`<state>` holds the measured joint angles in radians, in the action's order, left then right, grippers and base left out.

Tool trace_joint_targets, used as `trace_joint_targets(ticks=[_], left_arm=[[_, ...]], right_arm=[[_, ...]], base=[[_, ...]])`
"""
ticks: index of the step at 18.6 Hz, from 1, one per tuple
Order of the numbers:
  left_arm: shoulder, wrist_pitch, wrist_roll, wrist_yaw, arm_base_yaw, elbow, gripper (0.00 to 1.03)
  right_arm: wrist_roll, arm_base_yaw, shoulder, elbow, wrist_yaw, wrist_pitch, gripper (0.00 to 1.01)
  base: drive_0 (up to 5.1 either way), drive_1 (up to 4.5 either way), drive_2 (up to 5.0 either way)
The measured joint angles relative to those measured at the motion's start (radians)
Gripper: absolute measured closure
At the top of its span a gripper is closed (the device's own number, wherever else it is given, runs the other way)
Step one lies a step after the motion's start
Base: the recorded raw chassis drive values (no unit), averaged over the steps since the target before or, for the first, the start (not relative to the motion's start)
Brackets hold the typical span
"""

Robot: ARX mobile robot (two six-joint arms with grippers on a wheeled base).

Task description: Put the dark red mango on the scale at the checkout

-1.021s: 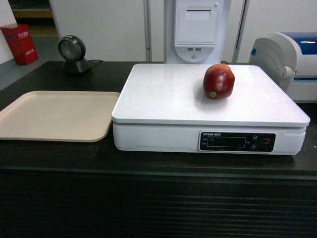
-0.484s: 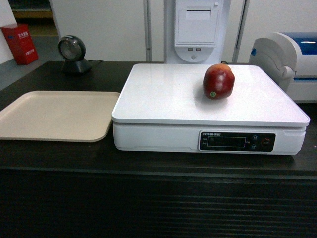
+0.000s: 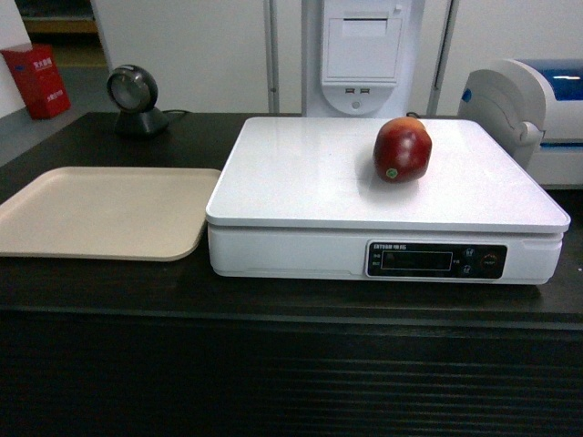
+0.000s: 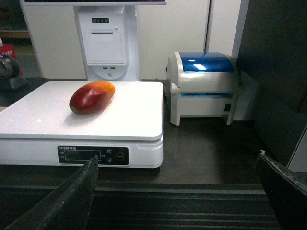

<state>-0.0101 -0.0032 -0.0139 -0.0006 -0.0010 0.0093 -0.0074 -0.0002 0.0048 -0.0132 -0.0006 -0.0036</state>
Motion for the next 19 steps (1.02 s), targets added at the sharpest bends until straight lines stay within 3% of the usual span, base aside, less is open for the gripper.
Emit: trace_joint_targets(ticks=[3, 19], left_arm=[[0.000, 0.000, 0.001, 0.000, 0.000, 0.000, 0.03], [0.000, 0.000, 0.000, 0.000, 0.000, 0.000, 0.05]], right_arm=[[0.000, 0.000, 0.000, 0.000, 0.000, 0.000, 0.03], [0.000, 0.000, 0.000, 0.000, 0.000, 0.000, 0.03]], base=[[0.0, 0.00, 0.0], [0.0, 0.00, 0.0]])
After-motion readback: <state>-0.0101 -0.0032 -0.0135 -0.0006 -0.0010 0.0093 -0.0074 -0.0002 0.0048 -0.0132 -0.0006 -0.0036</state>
